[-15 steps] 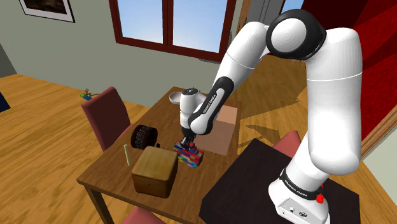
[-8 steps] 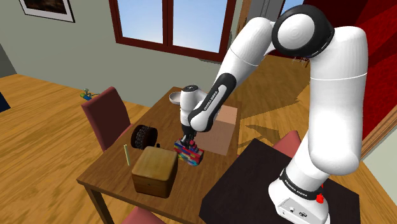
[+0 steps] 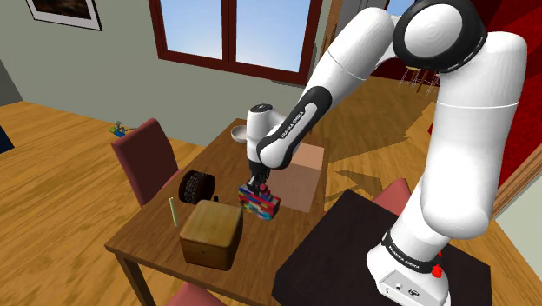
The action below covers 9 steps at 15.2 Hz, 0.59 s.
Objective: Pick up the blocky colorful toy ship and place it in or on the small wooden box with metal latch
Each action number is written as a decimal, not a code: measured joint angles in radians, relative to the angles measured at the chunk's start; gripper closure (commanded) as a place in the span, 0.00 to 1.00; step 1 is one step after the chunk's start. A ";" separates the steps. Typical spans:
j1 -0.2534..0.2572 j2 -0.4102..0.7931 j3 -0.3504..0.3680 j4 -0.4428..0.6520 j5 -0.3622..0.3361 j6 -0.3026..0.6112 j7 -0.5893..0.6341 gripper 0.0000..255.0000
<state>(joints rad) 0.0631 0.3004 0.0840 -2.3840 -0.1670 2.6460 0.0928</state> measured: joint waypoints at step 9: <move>-0.011 -0.113 0.017 -0.003 0.038 -0.108 -0.032 1.00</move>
<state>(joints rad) 0.0523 0.1874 0.1015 -2.3870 -0.1288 2.5376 0.0604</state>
